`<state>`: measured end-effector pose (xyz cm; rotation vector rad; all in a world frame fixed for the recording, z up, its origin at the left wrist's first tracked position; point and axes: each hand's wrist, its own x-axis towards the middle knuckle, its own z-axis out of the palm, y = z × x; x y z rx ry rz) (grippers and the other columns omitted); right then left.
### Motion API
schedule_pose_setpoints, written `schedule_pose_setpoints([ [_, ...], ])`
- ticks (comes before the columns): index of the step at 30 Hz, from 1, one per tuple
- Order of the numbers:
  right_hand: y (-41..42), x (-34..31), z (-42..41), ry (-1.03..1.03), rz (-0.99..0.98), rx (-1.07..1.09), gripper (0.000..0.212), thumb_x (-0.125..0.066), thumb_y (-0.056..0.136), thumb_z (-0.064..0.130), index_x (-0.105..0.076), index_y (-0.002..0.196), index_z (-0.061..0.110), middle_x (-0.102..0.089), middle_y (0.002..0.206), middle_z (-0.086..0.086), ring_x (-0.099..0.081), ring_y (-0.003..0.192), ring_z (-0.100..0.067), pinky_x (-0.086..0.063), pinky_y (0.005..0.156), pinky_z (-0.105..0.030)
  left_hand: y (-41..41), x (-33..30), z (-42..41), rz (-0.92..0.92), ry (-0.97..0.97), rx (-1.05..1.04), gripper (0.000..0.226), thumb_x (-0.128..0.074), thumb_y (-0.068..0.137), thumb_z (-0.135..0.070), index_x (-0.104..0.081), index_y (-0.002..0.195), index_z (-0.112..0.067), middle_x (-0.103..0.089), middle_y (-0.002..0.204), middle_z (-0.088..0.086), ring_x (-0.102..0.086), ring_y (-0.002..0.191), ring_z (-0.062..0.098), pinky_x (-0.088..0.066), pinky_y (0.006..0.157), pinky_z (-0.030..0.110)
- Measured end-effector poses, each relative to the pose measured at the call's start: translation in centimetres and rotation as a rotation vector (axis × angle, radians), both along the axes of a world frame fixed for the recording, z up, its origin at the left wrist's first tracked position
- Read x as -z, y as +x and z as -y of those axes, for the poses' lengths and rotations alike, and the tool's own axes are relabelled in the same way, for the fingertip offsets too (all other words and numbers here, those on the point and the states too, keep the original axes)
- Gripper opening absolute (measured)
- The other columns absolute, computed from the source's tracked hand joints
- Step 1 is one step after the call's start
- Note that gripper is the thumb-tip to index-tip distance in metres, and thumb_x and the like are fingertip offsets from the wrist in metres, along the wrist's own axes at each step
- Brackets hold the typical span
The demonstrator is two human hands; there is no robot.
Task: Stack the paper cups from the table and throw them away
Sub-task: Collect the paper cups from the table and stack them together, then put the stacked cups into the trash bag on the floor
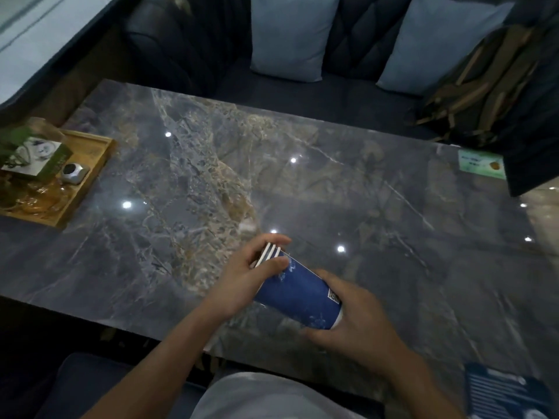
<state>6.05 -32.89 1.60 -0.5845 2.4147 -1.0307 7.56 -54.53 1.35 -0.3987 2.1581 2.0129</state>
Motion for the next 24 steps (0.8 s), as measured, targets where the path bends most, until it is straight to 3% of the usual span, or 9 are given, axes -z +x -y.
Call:
schedule_pose_setpoints([
  [4, 0.0, 0.3, -6.2, 0.0, 0.035, 0.012, 0.078, -0.084, 0.055, 0.057, -0.051, 0.125, 0.047, -0.068, 0.11, 0.025, -0.067, 0.095, 0.003, -0.058, 0.081, -0.026, 0.6, -0.3, -5.8, 0.095, 0.023, 0.064, 0.046, -0.067, 0.075, -0.042, -0.06, 0.119, -0.033, -0.065, 0.114, -0.006, -0.062, 0.101, 0.003, -0.047, 0.088, 0.018],
  [8, -0.3, 0.3, -12.2, -0.035, 0.055, 0.016, 0.083, -0.086, 0.048, 0.062, -0.051, 0.123, 0.051, -0.063, 0.113, 0.028, -0.062, 0.1, 0.007, -0.052, 0.083, -0.015, 1.5, -0.6, -11.5, 0.131, 0.077, 0.016, 0.047, -0.073, 0.07, -0.039, -0.062, 0.116, -0.031, -0.067, 0.101, -0.002, -0.066, 0.087, 0.003, -0.053, 0.074, 0.019],
  [11, -0.7, 0.5, -16.4, -0.154, 0.139, 0.131, 0.072, -0.088, 0.049, 0.052, -0.055, 0.113, 0.055, -0.063, 0.113, 0.027, -0.063, 0.099, 0.006, -0.052, 0.079, -0.01, 2.1, -0.3, -15.0, 0.086, 0.05, -0.055, 0.051, -0.069, 0.065, -0.046, -0.065, 0.113, -0.03, -0.067, 0.103, -0.007, -0.065, 0.093, 0.004, -0.052, 0.078, 0.02],
  [14, -1.0, 0.6, -20.4, -0.314, 0.268, 0.292, 0.06, -0.086, 0.057, 0.041, -0.065, 0.112, 0.035, -0.073, 0.103, 0.009, -0.07, 0.091, -0.003, -0.055, 0.071, -0.014, 2.7, -0.4, -17.5, 0.043, 0.095, -0.128, 0.043, -0.067, 0.065, -0.044, -0.066, 0.107, -0.034, -0.07, 0.099, -0.012, -0.067, 0.088, 0.004, -0.054, 0.071, 0.018],
  [18, -0.9, 0.0, -23.6, -0.424, 0.397, 0.29, 0.038, -0.081, 0.077, 0.009, -0.067, 0.108, 0.024, -0.076, 0.099, 0.005, -0.074, 0.085, -0.018, -0.061, 0.061, -0.028, 3.1, -1.0, -19.5, 0.02, 0.091, -0.149, 0.044, -0.065, 0.067, -0.045, -0.064, 0.111, -0.038, -0.069, 0.1, -0.013, -0.067, 0.089, 0.006, -0.056, 0.072, 0.02],
  [21, -0.8, -0.3, -24.6, -0.476, 0.414, 0.312, 0.04, -0.077, 0.076, -0.001, -0.066, 0.11, 0.018, -0.076, 0.098, 0.002, -0.074, 0.086, -0.02, -0.062, 0.062, -0.03, 3.1, -1.3, -20.3, 0.029, 0.095, -0.131, 0.043, -0.065, 0.068, -0.047, -0.064, 0.111, -0.043, -0.067, 0.105, -0.018, -0.066, 0.094, 0.001, -0.053, 0.073, 0.017],
  [24, -0.8, -0.1, -25.0, -0.509, 0.404, 0.324, 0.048, -0.079, 0.073, -0.003, -0.064, 0.115, 0.015, -0.074, 0.106, 0.0, -0.073, 0.093, -0.023, -0.062, 0.068, -0.03, 2.9, -0.8, -20.2, 0.075, 0.112, -0.096, 0.05, -0.07, 0.065, -0.049, -0.063, 0.115, -0.042, -0.065, 0.117, -0.006, -0.067, 0.101, 0.008, -0.053, 0.078, 0.022],
])
